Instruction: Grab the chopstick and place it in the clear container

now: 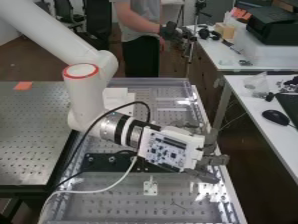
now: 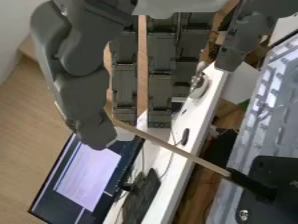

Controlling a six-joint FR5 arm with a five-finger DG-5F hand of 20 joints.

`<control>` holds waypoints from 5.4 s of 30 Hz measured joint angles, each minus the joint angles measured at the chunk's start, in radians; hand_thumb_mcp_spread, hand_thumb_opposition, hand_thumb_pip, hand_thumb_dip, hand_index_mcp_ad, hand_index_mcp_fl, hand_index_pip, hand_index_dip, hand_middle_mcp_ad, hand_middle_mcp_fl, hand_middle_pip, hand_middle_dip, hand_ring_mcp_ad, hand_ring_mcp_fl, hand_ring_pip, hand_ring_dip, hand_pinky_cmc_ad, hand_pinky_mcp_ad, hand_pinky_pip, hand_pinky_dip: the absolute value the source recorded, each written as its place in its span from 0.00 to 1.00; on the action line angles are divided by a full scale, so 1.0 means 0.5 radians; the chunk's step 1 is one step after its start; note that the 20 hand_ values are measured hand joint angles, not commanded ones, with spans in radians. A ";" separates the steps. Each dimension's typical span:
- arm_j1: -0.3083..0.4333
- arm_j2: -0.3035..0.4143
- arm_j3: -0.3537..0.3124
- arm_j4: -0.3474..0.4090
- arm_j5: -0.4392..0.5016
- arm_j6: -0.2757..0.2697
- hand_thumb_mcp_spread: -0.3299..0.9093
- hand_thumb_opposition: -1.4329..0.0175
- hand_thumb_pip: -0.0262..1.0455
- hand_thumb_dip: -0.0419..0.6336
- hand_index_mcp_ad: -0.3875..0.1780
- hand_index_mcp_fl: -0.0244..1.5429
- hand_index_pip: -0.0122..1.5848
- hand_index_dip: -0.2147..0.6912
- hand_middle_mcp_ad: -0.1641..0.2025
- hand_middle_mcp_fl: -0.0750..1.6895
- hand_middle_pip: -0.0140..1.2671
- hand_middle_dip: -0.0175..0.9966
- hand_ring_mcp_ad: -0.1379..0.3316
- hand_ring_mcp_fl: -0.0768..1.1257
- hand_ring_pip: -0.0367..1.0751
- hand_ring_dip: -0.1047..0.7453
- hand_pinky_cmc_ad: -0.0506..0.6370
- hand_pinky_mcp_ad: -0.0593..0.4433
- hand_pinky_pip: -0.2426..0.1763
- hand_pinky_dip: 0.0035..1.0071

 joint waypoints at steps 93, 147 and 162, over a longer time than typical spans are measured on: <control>0.272 0.643 0.052 -0.430 -0.095 -1.406 0.90 0.26 0.37 0.48 0.40 0.91 0.12 0.67 0.59 0.84 0.27 0.64 0.23 0.81 0.13 0.59 0.70 0.61 0.74 0.18; 0.799 0.113 0.912 -1.992 -0.039 -1.512 0.90 0.26 0.37 0.48 0.39 0.92 0.10 0.73 0.59 0.85 0.26 0.64 0.23 0.84 0.13 0.60 0.70 0.63 0.77 0.18; 0.805 -0.146 1.230 -2.313 0.003 -1.542 0.90 0.26 0.37 0.48 0.39 0.92 0.08 0.76 0.59 0.85 0.26 0.64 0.23 0.85 0.13 0.60 0.70 0.64 0.77 0.18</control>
